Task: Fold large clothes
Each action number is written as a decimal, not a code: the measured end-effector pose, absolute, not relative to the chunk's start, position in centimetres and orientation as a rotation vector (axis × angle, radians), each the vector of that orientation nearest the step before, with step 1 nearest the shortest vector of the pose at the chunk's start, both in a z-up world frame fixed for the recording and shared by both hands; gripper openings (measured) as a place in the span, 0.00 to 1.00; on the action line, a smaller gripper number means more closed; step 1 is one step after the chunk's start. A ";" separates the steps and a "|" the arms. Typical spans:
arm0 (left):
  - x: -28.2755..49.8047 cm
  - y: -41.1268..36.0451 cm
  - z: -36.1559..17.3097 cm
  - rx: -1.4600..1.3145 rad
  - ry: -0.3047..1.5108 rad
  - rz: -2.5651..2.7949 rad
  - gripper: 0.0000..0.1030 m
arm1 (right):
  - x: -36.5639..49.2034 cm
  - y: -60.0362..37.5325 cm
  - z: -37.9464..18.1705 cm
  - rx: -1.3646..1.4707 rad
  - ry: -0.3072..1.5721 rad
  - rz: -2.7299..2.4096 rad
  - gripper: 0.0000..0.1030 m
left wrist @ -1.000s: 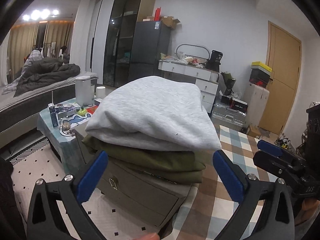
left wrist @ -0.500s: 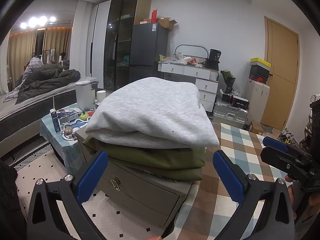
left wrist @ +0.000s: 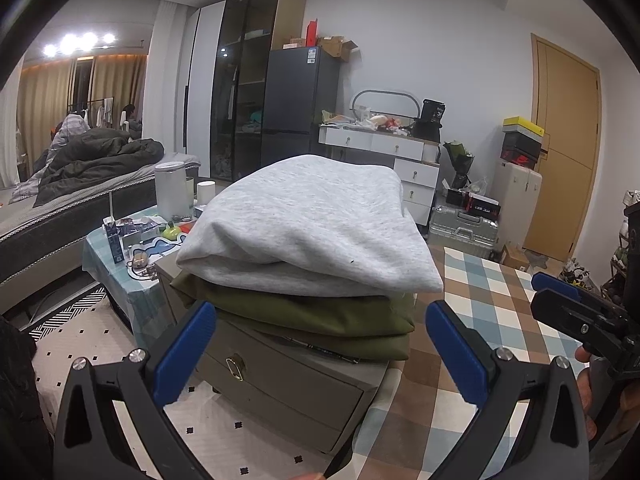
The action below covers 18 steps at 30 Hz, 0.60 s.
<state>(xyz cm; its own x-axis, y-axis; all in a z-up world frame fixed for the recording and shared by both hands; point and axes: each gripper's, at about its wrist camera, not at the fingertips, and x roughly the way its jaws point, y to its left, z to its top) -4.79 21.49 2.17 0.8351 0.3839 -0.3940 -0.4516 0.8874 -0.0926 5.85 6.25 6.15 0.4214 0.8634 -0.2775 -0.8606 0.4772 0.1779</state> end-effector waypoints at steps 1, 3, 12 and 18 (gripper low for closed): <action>-4.8 21.5 2.2 -0.185 0.378 0.443 0.99 | 5.9 6.3 6.1 0.009 0.352 1.079 1.00; -4.8 21.4 2.2 -0.183 0.378 0.444 0.99 | 5.9 6.3 6.1 0.011 0.353 1.078 1.00; -4.8 21.2 2.4 -0.178 0.379 0.442 0.99 | 6.0 6.2 6.2 0.012 0.350 1.078 1.00; -4.8 21.1 2.4 -0.179 0.380 0.440 0.99 | 6.1 6.0 6.2 0.013 0.349 1.080 1.00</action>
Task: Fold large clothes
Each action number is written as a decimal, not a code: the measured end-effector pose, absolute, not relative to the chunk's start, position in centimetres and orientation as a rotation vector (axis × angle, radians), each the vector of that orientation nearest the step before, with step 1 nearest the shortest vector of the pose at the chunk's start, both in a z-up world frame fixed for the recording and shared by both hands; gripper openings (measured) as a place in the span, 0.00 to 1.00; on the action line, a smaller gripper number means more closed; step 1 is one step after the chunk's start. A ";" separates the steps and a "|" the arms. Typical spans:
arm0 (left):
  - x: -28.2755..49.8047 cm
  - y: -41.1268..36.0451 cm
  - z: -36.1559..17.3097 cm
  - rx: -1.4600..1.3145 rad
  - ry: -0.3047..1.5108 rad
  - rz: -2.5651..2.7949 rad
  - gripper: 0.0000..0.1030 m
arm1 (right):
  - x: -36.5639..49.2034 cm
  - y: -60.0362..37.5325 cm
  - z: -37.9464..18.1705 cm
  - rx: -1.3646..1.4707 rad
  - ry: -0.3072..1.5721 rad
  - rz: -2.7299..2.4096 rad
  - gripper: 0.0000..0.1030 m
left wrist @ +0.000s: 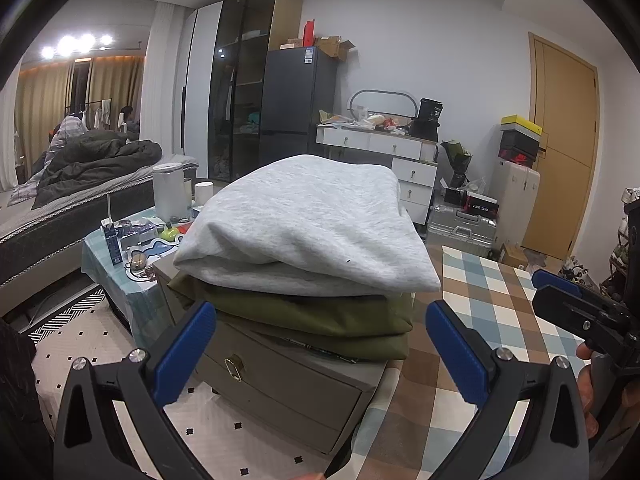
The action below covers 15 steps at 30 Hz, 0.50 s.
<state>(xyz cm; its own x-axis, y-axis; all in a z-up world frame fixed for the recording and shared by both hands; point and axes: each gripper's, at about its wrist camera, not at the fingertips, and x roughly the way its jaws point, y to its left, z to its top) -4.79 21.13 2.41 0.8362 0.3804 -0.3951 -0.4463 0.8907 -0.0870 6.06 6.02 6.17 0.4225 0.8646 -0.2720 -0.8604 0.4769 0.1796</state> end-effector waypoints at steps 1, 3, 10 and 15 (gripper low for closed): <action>-4.8 21.1 2.4 -0.178 0.380 0.440 0.99 | 6.1 6.0 6.2 0.013 0.349 1.079 1.00; -4.8 21.1 2.4 -0.178 0.380 0.440 0.99 | 6.1 6.0 6.2 0.013 0.349 1.080 1.00; -4.7 21.1 2.5 -0.177 0.378 0.440 0.99 | 6.1 6.0 6.2 0.010 0.346 1.082 1.00; -4.7 21.1 2.5 -0.177 0.377 0.440 0.99 | 5.9 5.9 6.2 0.006 0.341 1.087 1.00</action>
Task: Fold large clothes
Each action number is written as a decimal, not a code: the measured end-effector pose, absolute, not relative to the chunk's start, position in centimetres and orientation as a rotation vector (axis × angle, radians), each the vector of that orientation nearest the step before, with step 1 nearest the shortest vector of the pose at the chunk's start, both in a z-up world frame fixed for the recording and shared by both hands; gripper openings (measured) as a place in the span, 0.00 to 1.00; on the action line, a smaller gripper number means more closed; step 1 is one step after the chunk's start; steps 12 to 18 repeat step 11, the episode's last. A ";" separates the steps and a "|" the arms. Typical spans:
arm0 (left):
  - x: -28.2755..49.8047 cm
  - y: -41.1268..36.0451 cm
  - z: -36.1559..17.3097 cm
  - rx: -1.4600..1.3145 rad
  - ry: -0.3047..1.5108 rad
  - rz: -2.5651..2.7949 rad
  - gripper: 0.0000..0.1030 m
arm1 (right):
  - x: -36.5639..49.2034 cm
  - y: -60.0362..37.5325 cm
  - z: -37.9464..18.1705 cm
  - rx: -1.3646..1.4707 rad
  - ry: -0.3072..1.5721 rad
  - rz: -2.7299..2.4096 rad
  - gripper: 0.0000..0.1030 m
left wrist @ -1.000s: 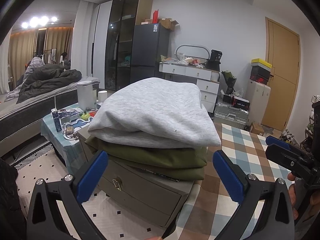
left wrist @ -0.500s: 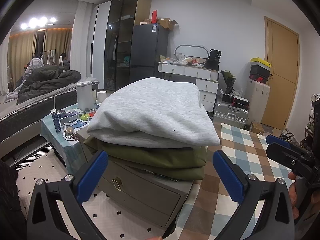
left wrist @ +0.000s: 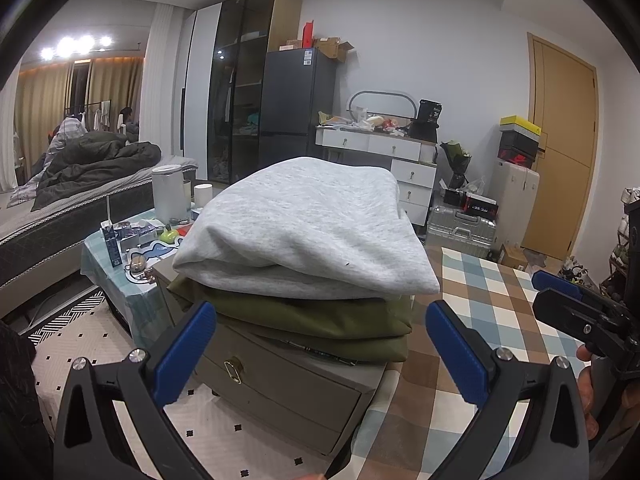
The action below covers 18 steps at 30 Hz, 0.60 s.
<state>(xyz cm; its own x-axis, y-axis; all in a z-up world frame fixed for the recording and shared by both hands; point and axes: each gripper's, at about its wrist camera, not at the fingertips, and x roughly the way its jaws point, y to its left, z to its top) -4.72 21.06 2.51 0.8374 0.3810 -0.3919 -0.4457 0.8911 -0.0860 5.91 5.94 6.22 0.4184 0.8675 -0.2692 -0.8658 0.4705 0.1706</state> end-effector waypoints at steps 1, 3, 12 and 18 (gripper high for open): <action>-4.7 21.0 2.5 -0.176 0.376 0.439 0.99 | 5.9 5.9 6.2 0.006 0.339 1.088 1.00; -4.6 21.0 2.6 -0.176 0.376 0.438 0.99 | 5.9 6.0 6.2 0.004 0.339 1.089 1.00; -4.6 21.0 2.8 -0.181 0.372 0.430 0.99 | 5.7 5.8 6.3 0.003 0.336 1.098 1.00; -4.6 21.0 2.8 -0.181 0.372 0.430 0.99 | 5.7 5.8 6.3 0.003 0.336 1.098 1.00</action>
